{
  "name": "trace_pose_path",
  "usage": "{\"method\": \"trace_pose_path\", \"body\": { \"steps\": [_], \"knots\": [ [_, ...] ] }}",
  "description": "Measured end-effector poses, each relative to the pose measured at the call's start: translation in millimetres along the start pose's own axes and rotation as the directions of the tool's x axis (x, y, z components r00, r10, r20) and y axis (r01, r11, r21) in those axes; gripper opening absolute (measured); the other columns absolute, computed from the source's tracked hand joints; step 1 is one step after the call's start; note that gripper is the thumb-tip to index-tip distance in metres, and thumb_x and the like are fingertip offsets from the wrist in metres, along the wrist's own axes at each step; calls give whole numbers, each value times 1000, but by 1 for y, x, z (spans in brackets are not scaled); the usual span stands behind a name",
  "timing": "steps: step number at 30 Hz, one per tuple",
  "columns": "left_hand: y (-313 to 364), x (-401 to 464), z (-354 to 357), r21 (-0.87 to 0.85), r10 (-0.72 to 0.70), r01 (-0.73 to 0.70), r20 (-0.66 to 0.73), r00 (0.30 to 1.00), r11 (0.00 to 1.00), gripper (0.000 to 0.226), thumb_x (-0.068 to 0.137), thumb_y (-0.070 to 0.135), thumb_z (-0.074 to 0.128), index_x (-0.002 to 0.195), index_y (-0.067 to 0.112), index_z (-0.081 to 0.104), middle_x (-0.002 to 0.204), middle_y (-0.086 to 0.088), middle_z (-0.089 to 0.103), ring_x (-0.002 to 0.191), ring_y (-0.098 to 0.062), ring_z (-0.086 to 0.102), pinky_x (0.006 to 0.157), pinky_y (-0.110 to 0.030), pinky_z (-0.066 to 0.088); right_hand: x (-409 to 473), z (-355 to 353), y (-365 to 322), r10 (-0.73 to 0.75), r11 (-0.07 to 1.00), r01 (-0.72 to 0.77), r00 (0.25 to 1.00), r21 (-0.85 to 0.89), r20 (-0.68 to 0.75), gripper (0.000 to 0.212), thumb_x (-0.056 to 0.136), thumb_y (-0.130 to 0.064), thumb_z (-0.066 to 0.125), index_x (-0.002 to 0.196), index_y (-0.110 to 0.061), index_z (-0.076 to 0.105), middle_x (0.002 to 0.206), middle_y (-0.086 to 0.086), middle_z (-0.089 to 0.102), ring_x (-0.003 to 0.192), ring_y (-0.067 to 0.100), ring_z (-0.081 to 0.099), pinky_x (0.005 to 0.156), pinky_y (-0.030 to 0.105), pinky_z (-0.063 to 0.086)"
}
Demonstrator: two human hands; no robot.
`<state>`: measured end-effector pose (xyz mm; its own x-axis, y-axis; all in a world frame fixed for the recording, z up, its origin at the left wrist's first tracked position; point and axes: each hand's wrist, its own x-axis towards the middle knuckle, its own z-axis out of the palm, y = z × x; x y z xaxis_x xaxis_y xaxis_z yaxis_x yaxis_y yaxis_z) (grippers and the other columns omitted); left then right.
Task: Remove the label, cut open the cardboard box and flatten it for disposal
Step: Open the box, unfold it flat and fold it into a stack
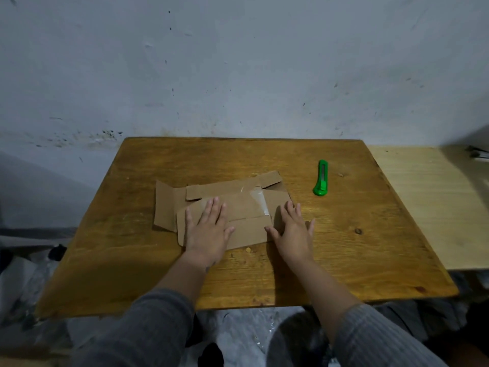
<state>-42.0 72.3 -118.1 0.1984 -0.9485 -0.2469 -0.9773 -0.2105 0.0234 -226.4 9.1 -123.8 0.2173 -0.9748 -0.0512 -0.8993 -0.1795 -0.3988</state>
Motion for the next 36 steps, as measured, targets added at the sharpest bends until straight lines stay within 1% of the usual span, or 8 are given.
{"method": "trace_pose_path", "body": {
  "steps": [4,8,12,18,24,27,31,36],
  "knots": [
    [-2,-2,14,-61,6,-9,-61,998,998,57,101,43,6,151,21,-12,158,2,-22,144,-14,-23,115,-59,-8,5,-6,14,123,992,-122,991,16,-58,67,94,-44,45,149,-14,21,159,3,16,148,19,3,117,49,-2],
    [-3,-1,23,-132,7,-22,-116,993,991,55,101,40,6,151,22,-8,159,3,-19,144,-11,-22,115,-59,-7,0,-14,32,229,971,-211,954,113,-193,44,96,-31,48,136,-12,48,139,9,50,130,25,38,107,39,31],
    [-4,1,25,-148,5,-22,-118,993,989,54,101,39,6,151,23,-9,158,5,-21,144,-10,-23,114,-59,-10,0,-10,30,223,964,-192,961,186,-163,37,95,-28,51,128,-12,57,128,9,57,120,25,44,101,37,36],
    [-3,2,28,-162,-12,-8,-123,992,987,55,100,39,5,151,22,-9,158,5,-21,144,-10,-23,113,-59,-13,17,-6,19,266,930,-238,961,280,-69,41,95,-25,51,133,-9,51,129,12,56,121,28,45,100,38,38],
    [-2,1,28,-163,-12,-9,-128,992,987,54,100,39,4,149,22,-12,158,5,-22,143,-9,-24,113,-59,-14,23,-13,8,360,761,-286,933,582,-11,38,92,-17,56,130,-16,56,127,8,60,113,21,56,96,41,49],
    [-2,0,26,-156,-13,-6,-122,992,988,54,100,39,3,150,23,-12,157,5,-23,143,-9,-24,114,-58,-13,17,-18,4,339,721,-237,940,651,-33,35,92,-15,57,126,-23,60,127,2,61,106,12,56,93,40,52],
    [-2,0,24,-142,-9,-8,-116,993,990,54,101,38,5,150,22,-11,158,5,-22,144,-10,-24,114,-58,-12,8,-20,-6,276,665,-170,961,727,-28,34,93,-11,54,126,-19,60,131,-1,60,123,13,53,100,31,48],
    [-2,-1,22,-147,-3,-14,-109,994,989,55,101,39,8,152,22,-7,159,4,-20,144,-11,-22,115,-59,-10,0,-17,-22,70,752,-54,998,657,2,37,93,-15,55,130,-18,55,134,-2,56,121,0,44,101,17,37]
  ]
}}
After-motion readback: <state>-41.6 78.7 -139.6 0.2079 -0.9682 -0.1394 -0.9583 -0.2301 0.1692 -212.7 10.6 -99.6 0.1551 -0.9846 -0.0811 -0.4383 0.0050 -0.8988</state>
